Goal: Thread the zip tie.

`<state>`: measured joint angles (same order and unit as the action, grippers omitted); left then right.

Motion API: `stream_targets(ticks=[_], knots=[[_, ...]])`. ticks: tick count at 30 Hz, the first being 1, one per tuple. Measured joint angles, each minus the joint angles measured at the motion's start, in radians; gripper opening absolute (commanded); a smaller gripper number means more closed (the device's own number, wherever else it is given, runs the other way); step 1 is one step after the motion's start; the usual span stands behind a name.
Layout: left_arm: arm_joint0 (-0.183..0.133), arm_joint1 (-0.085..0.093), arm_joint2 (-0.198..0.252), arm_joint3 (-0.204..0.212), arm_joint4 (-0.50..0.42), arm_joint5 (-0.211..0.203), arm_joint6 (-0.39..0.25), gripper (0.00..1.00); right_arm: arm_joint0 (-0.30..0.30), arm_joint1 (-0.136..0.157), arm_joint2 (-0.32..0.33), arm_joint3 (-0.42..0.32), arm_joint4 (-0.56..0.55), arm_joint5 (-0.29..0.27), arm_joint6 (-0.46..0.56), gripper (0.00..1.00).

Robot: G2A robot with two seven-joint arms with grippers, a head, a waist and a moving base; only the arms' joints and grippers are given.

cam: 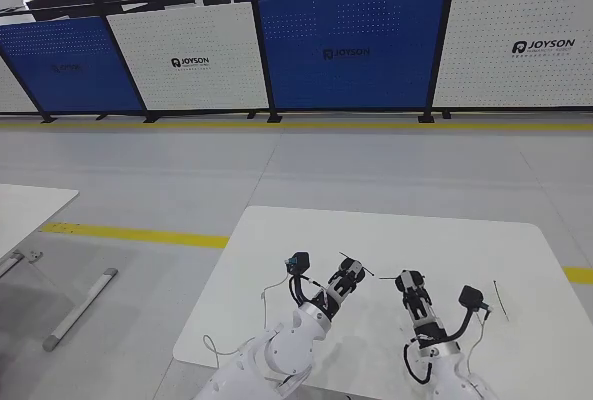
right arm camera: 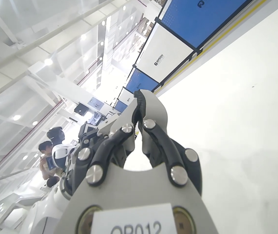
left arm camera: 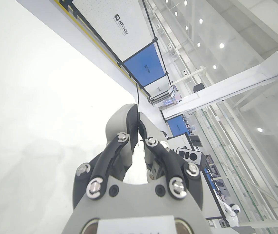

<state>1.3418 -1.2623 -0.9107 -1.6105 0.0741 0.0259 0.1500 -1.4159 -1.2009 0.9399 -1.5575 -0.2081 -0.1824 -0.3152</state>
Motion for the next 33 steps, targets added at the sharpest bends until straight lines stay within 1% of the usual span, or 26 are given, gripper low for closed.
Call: stream_targets(ticks=[3, 10, 15, 18, 24, 33], knots=[[0.0, 0.0, 0.0, 0.0, 0.0, 0.0, 0.0, 0.0, 0.001, -0.008, -0.009, 0.0, 0.033, -0.006, -0.011, 0.0], [0.0, 0.0, 0.0, 0.0, 0.0, 0.0, 0.0, 0.0, 0.0, -0.008, -0.005, 0.0, 0.032, -0.004, -0.007, 0.0], [0.0, 0.0, 0.0, 0.0, 0.0, 0.0, 0.0, 0.0, -0.005, -0.012, 0.024, 0.0, 0.057, 0.019, 0.027, 0.0], [0.0, 0.0, 0.0, 0.0, 0.0, 0.0, 0.0, 0.0, -0.007, -0.015, 0.028, -0.001, 0.062, 0.024, 0.052, 0.0], [0.0, 0.0, 0.0, 0.0, 0.0, 0.0, 0.0, 0.0, -0.014, -0.021, 0.034, 0.0, 0.078, 0.006, 0.066, 0.0], [0.0, 0.0, 0.0, 0.0, 0.0, 0.0, 0.0, 0.0, -0.015, -0.026, 0.048, -0.002, 0.078, 0.011, 0.082, 0.0]])
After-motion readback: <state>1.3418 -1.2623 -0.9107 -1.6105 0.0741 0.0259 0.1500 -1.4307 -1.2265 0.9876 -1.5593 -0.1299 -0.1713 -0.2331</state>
